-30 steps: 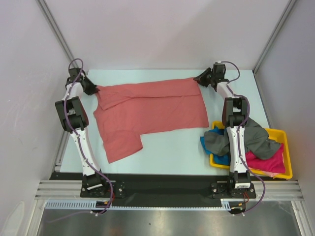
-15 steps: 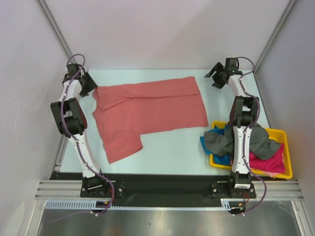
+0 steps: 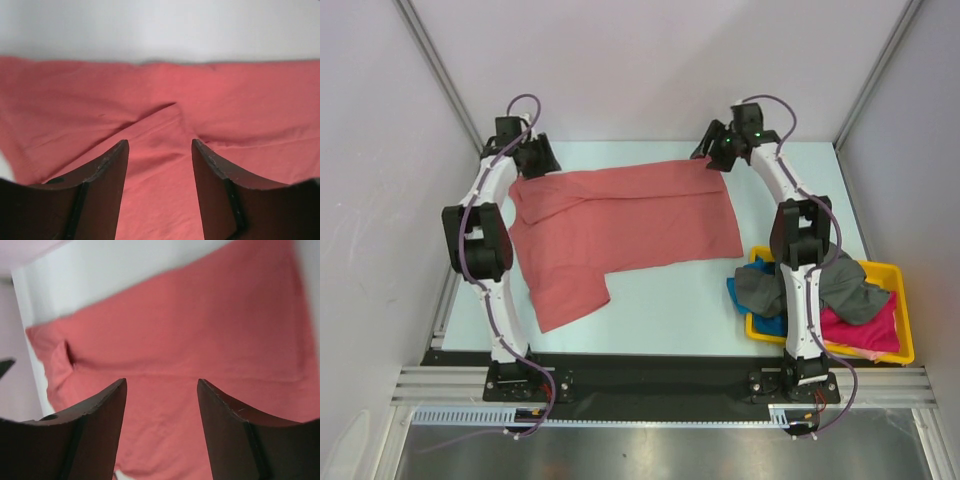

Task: Fold and stack the t-shirts
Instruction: Fold the tshirt

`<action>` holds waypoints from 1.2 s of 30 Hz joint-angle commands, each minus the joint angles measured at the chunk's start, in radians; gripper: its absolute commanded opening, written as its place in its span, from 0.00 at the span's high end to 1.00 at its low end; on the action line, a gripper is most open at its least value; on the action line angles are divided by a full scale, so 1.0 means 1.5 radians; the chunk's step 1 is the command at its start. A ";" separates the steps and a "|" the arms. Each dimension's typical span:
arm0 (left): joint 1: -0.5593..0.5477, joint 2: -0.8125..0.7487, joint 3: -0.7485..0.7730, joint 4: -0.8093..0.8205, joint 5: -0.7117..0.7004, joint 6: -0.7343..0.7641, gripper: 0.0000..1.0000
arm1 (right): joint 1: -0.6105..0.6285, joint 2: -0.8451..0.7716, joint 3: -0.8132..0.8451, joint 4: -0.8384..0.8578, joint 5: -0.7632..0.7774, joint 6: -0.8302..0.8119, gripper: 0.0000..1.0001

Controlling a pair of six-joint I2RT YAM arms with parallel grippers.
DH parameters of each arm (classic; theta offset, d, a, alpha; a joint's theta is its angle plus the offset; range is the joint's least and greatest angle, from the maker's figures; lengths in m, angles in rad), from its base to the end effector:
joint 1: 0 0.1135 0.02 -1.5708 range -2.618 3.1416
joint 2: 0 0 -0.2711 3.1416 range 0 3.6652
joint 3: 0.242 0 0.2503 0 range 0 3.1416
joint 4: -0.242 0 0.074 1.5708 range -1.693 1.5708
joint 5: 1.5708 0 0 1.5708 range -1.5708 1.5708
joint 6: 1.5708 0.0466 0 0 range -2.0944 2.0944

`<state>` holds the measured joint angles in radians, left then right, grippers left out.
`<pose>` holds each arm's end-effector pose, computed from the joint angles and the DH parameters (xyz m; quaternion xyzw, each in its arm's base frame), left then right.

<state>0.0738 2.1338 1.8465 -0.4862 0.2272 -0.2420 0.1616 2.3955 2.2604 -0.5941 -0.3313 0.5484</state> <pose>0.4996 0.0264 0.2480 -0.1005 0.9112 -0.1365 0.3755 0.5463 0.1044 0.2456 0.1069 0.8964 0.2812 0.3255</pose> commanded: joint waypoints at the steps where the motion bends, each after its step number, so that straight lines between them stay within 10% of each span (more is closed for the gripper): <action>1: -0.044 0.053 0.069 0.013 0.037 0.026 0.41 | 0.015 -0.069 -0.044 -0.003 -0.037 -0.011 0.37; 9: -0.159 0.129 0.198 -0.145 -0.313 -0.081 0.37 | 0.024 -0.144 -0.140 -0.006 -0.029 -0.029 0.37; 36: -0.208 0.237 0.278 -0.175 -0.474 -0.150 0.42 | 0.003 -0.252 -0.348 0.025 -0.058 -0.050 0.37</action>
<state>-0.2409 2.4874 2.2059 -0.7586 -0.4446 -0.4450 0.1772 2.0834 1.7447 -0.5926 -0.4019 0.4923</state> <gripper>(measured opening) 0.582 0.629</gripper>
